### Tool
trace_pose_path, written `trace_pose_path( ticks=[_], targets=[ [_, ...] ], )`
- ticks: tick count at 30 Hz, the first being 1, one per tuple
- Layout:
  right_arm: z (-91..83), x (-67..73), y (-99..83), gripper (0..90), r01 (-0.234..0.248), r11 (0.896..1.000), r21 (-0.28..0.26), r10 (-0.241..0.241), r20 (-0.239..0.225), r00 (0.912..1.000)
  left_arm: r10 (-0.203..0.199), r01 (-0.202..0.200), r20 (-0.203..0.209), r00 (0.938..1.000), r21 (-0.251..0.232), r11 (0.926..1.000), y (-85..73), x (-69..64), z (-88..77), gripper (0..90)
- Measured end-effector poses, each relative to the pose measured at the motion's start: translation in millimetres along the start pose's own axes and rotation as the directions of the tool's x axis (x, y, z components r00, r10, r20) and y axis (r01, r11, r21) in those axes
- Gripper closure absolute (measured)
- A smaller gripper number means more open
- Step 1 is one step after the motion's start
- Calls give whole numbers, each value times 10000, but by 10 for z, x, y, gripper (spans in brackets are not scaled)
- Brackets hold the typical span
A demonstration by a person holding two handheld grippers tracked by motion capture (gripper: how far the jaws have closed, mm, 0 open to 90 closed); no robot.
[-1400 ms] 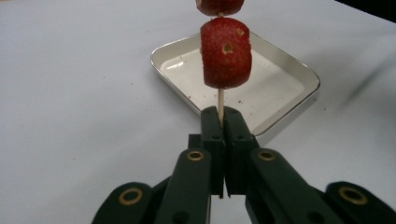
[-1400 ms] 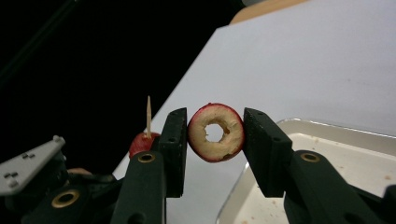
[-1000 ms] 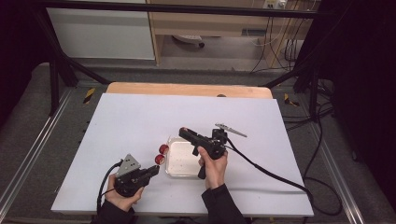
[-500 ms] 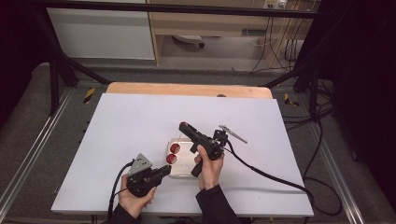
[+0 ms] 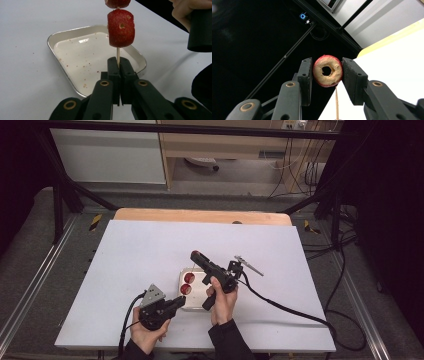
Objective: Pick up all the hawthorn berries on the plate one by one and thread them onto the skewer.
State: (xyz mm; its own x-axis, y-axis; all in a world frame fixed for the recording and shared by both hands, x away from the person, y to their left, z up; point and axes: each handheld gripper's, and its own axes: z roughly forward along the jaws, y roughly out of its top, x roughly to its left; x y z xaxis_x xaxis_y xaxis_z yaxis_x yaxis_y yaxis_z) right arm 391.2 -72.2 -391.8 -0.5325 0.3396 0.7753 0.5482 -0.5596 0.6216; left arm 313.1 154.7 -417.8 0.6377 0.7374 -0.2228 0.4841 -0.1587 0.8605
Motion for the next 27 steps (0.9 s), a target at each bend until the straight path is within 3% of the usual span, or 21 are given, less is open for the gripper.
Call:
trace_pose_path(
  ticks=[27],
  targets=[
    [2, -11, -14, 619, -1, 10000, 57, 2, -58, 10000, 39, -39, -34, 10000, -59, 10000, -14, 9, -7, 885]
  ],
)
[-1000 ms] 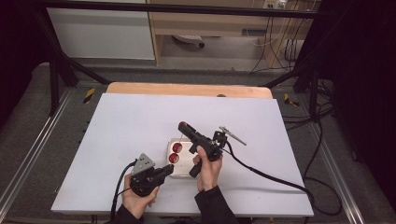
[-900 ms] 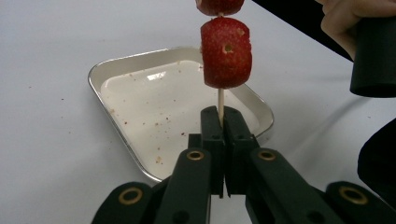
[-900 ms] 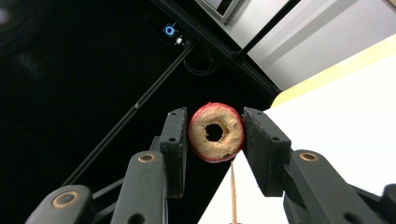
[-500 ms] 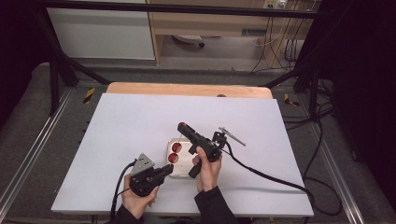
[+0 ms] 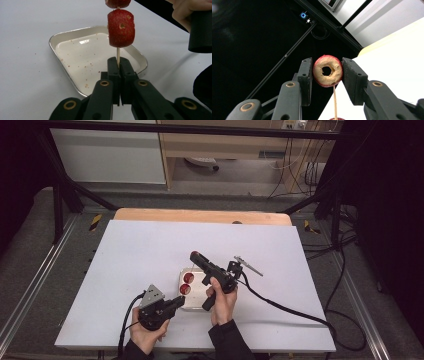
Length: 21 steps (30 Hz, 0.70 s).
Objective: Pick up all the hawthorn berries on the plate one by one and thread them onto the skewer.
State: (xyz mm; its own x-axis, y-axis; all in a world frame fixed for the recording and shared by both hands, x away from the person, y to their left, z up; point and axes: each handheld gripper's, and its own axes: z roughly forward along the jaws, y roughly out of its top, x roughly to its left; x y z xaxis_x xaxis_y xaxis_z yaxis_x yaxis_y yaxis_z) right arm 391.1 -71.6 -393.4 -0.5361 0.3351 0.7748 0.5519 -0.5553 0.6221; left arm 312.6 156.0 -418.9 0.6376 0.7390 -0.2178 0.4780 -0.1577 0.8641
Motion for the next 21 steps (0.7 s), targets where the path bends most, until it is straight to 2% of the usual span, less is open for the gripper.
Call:
trace_pose_path(
  ticks=[21],
  targets=[
    [-5, 8, -2, 619, -56, 10000, -26, 56, -53, 10000, 17, -18, -84, 10000, -42, 10000, 0, 13, -9, 884]
  ],
)
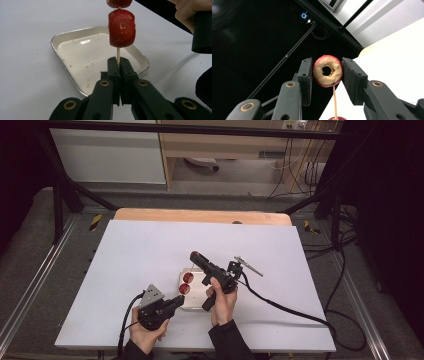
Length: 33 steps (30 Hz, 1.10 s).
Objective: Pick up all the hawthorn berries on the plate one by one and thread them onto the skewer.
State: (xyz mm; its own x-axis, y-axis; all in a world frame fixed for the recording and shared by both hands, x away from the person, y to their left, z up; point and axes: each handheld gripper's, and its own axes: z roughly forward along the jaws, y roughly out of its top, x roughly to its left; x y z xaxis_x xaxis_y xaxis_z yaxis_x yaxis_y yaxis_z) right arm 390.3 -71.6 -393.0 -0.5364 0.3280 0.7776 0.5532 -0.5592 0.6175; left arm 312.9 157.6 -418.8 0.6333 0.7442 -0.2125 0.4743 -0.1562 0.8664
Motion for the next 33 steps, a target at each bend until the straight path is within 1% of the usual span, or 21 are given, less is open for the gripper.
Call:
trace_pose_path(
  ticks=[11, 13, 14, 17, 20, 22, 25, 28, 30, 31, 32, 33],
  targets=[
    [-1, 2, 1, 620, -59, 10000, -9, 59, -41, 10000, -18, 18, 11, 10000, -4, 10000, 1, -1, 1, 885],
    [-2, 5, -6, 620, -116, 9999, -39, 116, -61, 9999, -91, 91, 59, 9999, -68, 9999, 3, -5, -1, 885],
    [0, 3, -15, 620, -94, 9999, -65, 93, -55, 9999, -193, 195, 132, 9997, -132, 9997, 9, -10, -2, 885],
    [4, -11, -52, 620, -170, 9998, -84, 169, -77, 9998, -258, 262, 226, 9994, -202, 9995, 22, -38, -2, 885],
    [13, -29, -81, 620, -254, 9996, -140, 253, -78, 9996, -537, 544, 278, 9982, -250, 9982, 29, -54, -2, 884],
    [16, -31, -89, 620, -238, 9995, -201, 235, -116, 9997, -602, 608, 210, 9980, -294, 9977, 40, -65, -7, 884],
    [11, -29, -98, 620, -76, 9995, -293, 72, -120, 9999, -663, 668, 166, 9977, -267, 9974, 53, -65, 17, 885],
    [3, -13, -100, 621, -65, 9995, -306, 62, -123, 9999, -658, 664, 233, 9976, -263, 9974, 51, -82, 54, 885],
    [-3, -8, -109, 621, -25, 9997, -242, 23, -115, 9999, -678, 687, 234, 9974, -422, 9967, 56, -96, 63, 885],
    [-5, -9, -115, 622, 15, 9998, -208, -18, -111, 9999, -702, 712, 244, 9972, -431, 9965, 64, -92, 59, 886],
    [-10, -11, -120, 622, 49, 9997, -241, -52, -124, 9999, -823, 836, 295, 9962, -465, 9954, 71, -89, 62, 886],
    [-14, -5, -119, 623, 131, 9994, -317, -134, -121, 9998, -834, 849, 306, 9960, -500, 9951, 74, -88, 63, 886]
  ],
)
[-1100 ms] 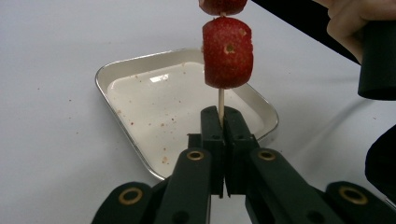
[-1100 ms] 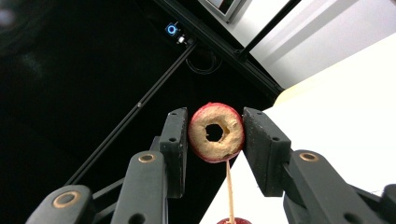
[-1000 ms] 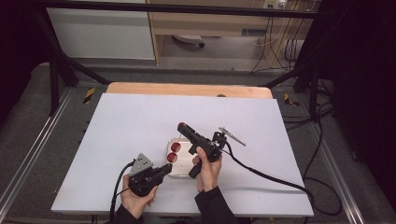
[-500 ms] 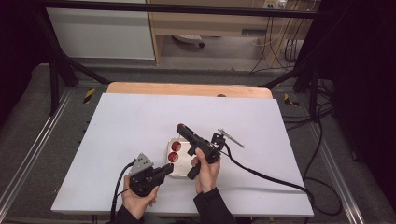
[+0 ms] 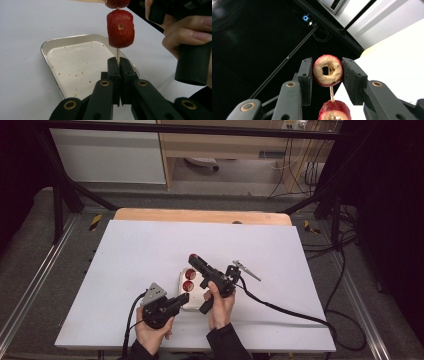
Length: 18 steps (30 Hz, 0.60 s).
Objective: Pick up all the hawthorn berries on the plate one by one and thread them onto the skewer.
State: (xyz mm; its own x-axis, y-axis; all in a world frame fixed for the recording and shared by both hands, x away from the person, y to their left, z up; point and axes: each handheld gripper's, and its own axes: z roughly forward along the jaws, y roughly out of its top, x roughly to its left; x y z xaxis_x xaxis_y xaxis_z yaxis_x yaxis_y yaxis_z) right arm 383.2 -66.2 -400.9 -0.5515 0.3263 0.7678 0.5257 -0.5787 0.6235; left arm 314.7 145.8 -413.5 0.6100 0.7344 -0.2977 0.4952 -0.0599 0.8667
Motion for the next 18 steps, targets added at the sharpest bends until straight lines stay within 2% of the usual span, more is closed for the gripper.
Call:
trace_pose_path(
  ticks=[9, 11, 16, 18],
  targets=[
    [-30, 48, 41, 625, 279, 9996, 67, -279, 57, 9996, 320, -319, 108, 9994, -79, 9995, 32, 1, 15, 887],
    [-33, 49, 39, 625, 253, 9996, 121, -254, 37, 9997, 375, -370, 190, 9991, -234, 9990, 19, 9, 7, 887],
    [-34, 40, 21, 625, 271, 9996, 99, -271, -45, 9996, 275, -262, 356, 9990, -347, 9991, 8, 16, 13, 887],
    [-38, 40, 12, 626, 270, 9996, 64, -269, -108, 9996, 122, -104, 447, 9989, -405, 9991, 8, 26, 15, 888]
  ],
)
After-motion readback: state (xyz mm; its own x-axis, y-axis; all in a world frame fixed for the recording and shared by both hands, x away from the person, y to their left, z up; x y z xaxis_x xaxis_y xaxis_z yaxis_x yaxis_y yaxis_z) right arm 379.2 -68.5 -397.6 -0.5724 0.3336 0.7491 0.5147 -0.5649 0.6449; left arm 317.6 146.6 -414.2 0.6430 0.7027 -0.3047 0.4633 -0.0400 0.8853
